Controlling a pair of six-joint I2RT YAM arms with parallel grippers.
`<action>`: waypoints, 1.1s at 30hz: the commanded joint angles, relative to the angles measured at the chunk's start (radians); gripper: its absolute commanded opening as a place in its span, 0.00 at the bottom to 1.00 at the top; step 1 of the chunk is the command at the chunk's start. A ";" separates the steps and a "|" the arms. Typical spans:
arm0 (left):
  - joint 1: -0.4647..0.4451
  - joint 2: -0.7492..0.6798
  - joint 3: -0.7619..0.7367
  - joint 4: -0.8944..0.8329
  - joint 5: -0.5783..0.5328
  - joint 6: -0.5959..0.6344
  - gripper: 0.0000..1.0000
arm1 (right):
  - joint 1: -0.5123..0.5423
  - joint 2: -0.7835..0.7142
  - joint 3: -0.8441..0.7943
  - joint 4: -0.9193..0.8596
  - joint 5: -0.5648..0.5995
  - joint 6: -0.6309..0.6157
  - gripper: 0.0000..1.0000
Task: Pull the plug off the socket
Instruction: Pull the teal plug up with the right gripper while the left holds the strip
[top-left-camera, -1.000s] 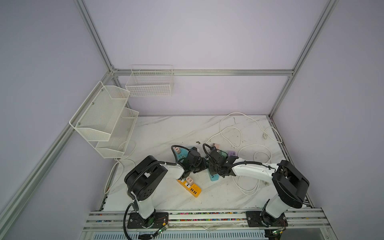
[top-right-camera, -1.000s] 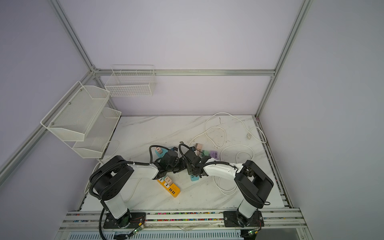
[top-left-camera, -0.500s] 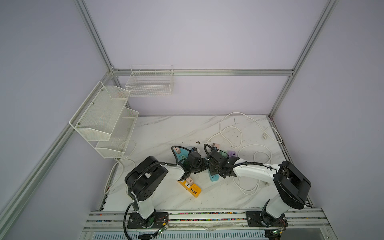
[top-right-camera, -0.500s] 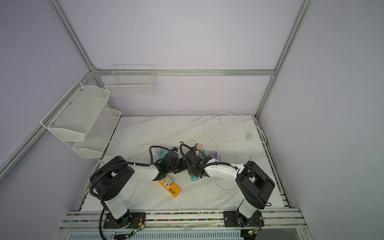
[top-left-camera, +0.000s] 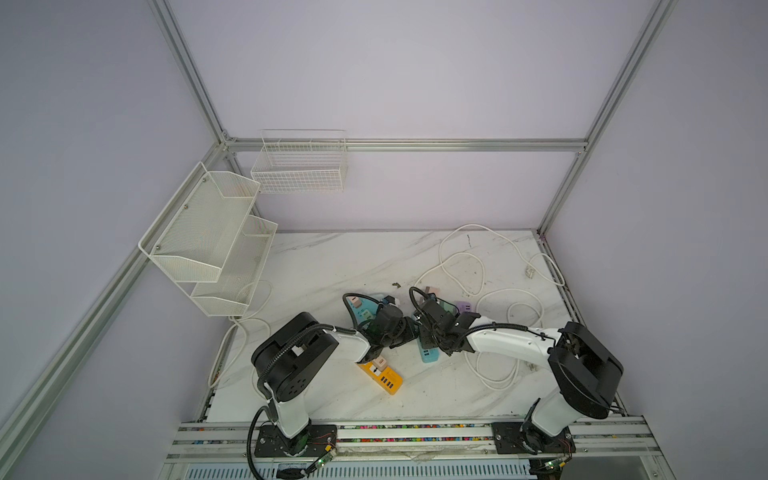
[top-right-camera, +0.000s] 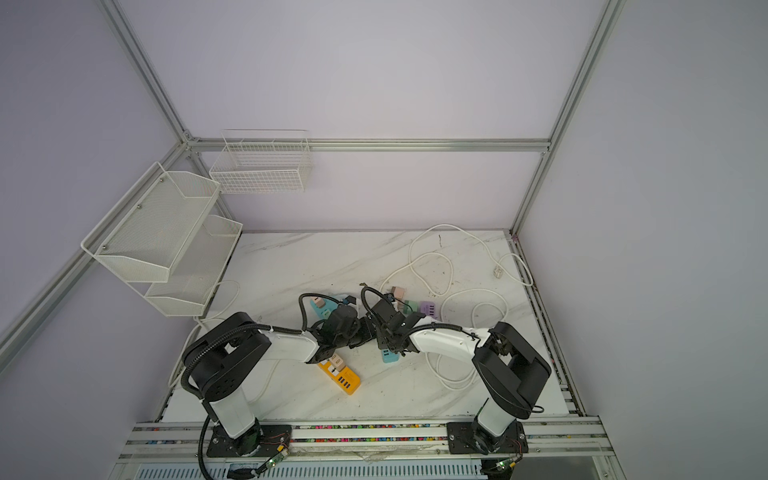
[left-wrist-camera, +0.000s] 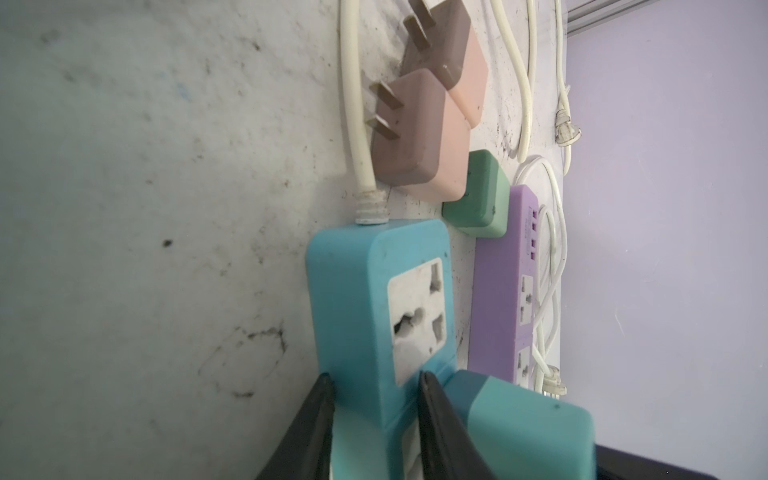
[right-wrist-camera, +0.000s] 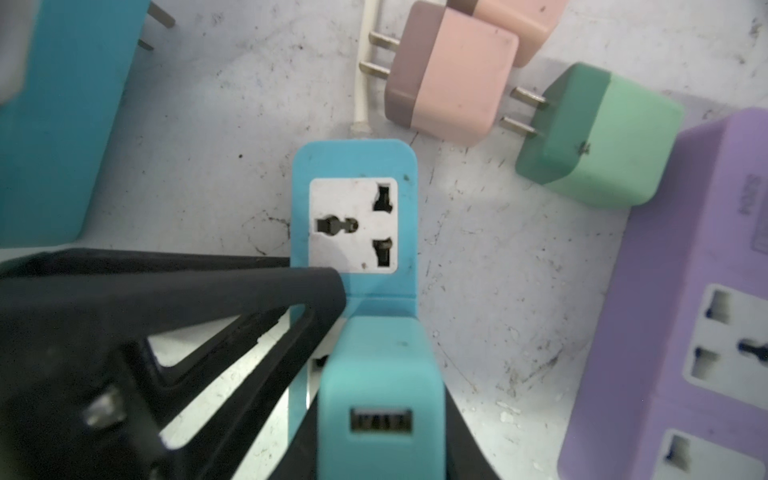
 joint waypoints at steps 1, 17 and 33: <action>-0.027 0.055 -0.052 -0.184 0.000 0.002 0.32 | 0.044 -0.022 0.041 0.032 -0.001 0.021 0.13; -0.026 0.034 -0.008 -0.238 -0.003 0.027 0.32 | -0.020 -0.175 -0.015 0.004 0.018 0.009 0.14; -0.024 -0.095 0.207 -0.399 -0.008 0.123 0.42 | -0.231 -0.416 -0.199 0.133 -0.286 0.055 0.14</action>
